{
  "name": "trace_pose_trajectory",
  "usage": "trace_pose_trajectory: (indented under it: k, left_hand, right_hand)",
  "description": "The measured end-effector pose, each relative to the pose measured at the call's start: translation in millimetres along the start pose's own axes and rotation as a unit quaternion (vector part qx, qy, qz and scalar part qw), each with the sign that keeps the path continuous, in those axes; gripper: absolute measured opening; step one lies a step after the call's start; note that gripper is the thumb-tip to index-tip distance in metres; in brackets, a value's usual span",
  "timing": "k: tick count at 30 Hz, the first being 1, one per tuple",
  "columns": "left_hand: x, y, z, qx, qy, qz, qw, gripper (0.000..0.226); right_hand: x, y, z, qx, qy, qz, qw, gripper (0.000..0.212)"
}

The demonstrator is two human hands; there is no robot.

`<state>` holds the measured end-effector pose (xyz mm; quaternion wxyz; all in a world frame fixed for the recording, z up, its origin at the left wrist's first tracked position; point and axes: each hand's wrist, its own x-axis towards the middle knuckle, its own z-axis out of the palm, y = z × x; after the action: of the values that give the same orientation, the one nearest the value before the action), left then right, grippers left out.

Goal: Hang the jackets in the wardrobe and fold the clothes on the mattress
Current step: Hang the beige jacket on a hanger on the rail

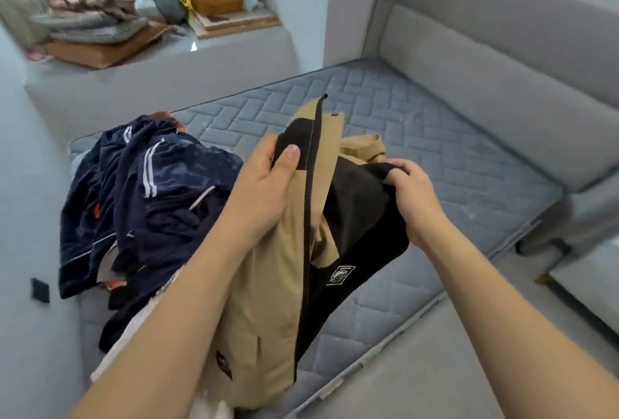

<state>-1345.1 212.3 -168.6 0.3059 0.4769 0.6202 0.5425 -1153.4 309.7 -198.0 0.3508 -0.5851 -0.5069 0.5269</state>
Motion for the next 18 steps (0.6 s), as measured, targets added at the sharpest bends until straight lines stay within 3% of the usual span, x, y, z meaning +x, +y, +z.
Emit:
trace_pose_trajectory:
  k: [3,6,8,10,12,16,18]
  left_hand:
    - [1.2,41.0,78.6,-0.041,-0.087,0.049,0.994,0.014]
    - [-6.8,79.9,155.2,-0.065,-0.177,0.095,0.977,0.017]
    - [-16.3,105.2,206.6,-0.061,-0.232,0.130,0.962,0.018]
    - [-28.3,128.7,256.6,-0.062,-0.279,0.160,0.945,0.017]
    - [-41.6,149.4,305.9,-0.059,-0.316,0.185,0.929,0.016]
    - [-69.9,176.0,402.4,-0.052,-0.376,0.207,0.902,0.023]
    - [-82.2,184.9,449.6,-0.043,-0.390,0.202,0.897,0.027]
  right_hand:
    - [-12.6,-8.1,-95.0,-0.025,0.065,-0.028,0.997,0.032]
    - [-34.5,-25.2,-187.7,-0.083,0.149,-0.049,0.984,0.013]
    - [-54.8,-41.7,-246.1,-0.100,0.179,-0.061,0.977,0.027]
    - [-74.2,-53.3,-297.5,-0.055,0.139,-0.062,0.987,0.045]
    - [-89.3,-55.8,-342.8,-0.033,0.101,-0.060,0.992,0.042]
    - [-108.4,-35.7,-427.9,0.028,0.214,-0.067,0.974,0.019]
    - [-119.8,-20.3,-468.7,0.084,0.275,-0.064,0.956,0.018]
